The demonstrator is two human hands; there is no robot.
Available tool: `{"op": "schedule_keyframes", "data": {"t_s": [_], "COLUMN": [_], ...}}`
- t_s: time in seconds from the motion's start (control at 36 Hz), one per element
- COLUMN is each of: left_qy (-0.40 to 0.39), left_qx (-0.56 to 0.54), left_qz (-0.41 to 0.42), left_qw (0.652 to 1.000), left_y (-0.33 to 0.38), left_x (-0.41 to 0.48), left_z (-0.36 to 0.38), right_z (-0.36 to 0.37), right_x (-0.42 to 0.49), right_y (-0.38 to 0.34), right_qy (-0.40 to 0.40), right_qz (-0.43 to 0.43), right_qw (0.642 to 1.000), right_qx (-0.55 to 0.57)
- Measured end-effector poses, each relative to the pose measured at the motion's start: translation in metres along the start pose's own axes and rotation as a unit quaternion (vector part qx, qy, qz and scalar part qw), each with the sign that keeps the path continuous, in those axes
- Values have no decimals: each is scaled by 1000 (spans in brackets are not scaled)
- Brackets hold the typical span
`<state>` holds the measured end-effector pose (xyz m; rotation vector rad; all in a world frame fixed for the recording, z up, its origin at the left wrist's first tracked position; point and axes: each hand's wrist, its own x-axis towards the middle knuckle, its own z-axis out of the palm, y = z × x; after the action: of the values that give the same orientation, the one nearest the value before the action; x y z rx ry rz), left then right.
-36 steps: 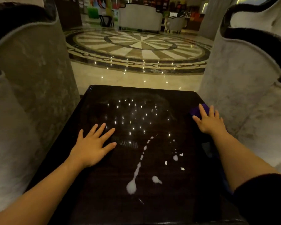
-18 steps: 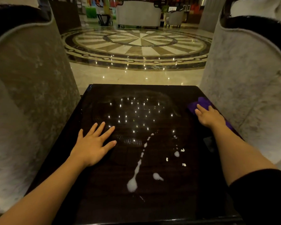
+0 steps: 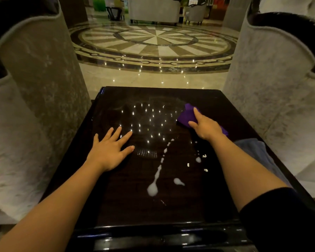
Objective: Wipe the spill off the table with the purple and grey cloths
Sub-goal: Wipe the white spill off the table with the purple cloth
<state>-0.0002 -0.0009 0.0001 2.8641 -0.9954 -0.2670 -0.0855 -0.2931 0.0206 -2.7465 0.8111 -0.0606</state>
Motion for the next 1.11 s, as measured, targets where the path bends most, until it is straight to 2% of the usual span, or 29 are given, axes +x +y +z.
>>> {"op": "schedule_keyframes", "data": {"t_s": [0.25,0.67,1.11], "left_qy": [1,10,-1], "left_qx": [-1,12,7], "left_qz": [0,-1,5], "left_qw": [1000,1000,1000], "left_y": [-1,-3,-1], "left_x": [0,3,1], "left_z": [1,5,2], "right_z": [13,28,33], "right_x": [-33,-107,-192], "right_y": [-29,-56,-70], "right_qy": [-24,-11,-7], "right_qz": [-81,-196,-268], "right_qw": [996,980,962], "right_qx": [-3,39,56]}}
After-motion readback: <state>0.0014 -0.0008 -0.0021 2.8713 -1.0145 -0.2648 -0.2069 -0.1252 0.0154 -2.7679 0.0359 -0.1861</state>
